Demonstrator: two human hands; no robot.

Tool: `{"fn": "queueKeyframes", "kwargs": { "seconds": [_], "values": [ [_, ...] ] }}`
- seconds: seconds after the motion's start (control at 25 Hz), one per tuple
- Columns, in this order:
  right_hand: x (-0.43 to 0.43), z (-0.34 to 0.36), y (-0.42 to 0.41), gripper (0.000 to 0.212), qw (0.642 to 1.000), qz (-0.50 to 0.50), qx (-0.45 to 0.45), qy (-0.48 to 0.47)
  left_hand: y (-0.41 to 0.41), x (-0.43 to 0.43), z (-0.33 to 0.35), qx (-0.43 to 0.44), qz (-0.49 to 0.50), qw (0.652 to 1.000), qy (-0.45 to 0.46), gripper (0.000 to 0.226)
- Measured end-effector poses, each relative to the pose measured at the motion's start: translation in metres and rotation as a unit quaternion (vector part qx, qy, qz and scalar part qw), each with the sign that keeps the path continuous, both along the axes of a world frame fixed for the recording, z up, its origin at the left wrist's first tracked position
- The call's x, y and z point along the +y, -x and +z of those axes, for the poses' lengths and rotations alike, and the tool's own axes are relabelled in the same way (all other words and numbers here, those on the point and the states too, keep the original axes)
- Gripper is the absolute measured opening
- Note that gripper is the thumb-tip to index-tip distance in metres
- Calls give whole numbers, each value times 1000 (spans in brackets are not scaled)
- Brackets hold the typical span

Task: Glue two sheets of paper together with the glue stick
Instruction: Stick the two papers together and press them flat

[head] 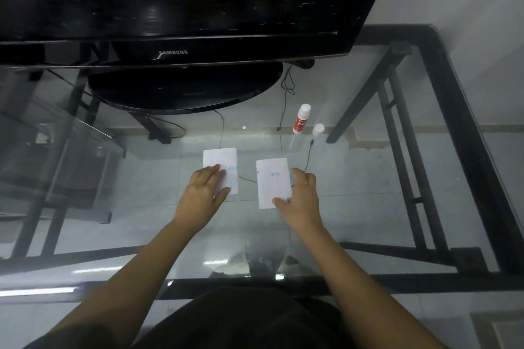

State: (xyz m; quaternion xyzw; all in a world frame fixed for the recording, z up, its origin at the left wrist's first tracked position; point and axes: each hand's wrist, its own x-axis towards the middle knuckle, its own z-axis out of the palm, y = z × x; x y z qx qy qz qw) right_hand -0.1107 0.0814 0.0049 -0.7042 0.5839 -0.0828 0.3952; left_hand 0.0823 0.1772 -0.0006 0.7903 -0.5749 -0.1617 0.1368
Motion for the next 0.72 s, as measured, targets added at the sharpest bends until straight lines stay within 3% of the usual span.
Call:
{"fn": "queueKeyframes", "kwargs": {
  "seconds": [0.28,0.52,0.72],
  "values": [
    [-31,5,18,72,998,-32,49,33,37,-30,-2,21,-31,999,9,45],
    [-43,11,32,79,997,-53,62,3,60,-40,-2,52,-33,998,15,46],
    [-47,9,46,83,997,-68,-11,-36,43,-33,-3,28,-46,998,26,43]
  ]
}}
